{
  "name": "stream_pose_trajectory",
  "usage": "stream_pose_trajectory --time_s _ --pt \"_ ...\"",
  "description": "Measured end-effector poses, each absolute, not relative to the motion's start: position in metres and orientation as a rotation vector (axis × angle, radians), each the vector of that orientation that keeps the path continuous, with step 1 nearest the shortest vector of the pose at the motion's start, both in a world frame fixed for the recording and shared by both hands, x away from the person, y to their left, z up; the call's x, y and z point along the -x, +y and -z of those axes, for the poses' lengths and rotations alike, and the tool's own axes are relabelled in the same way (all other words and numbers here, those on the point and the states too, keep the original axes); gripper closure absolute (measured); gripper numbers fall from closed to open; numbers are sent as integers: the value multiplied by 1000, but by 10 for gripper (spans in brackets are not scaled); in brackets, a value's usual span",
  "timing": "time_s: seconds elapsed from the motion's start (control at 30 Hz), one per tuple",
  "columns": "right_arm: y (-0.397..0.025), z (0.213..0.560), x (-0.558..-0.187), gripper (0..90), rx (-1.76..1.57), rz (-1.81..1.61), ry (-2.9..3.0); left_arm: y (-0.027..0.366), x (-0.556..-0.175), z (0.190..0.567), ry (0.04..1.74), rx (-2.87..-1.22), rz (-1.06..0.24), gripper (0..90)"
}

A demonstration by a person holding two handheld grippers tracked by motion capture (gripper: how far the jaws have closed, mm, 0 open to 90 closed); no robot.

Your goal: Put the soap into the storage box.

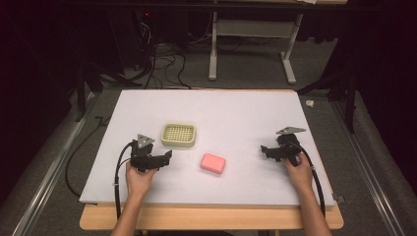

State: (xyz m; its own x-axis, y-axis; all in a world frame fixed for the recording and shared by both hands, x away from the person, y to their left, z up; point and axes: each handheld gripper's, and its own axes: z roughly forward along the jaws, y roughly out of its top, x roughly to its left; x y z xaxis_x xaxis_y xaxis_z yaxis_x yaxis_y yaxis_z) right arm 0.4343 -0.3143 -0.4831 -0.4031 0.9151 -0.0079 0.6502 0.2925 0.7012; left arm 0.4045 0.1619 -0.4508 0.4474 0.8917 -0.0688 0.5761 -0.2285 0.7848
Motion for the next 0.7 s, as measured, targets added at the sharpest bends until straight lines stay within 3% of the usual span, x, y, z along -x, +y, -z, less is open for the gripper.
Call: stream_pose_trajectory --time_s 0.7 --pt "-314 483 -434 145 -1401 -877 2158 125 -396 442 1152 -1942 -462 143"
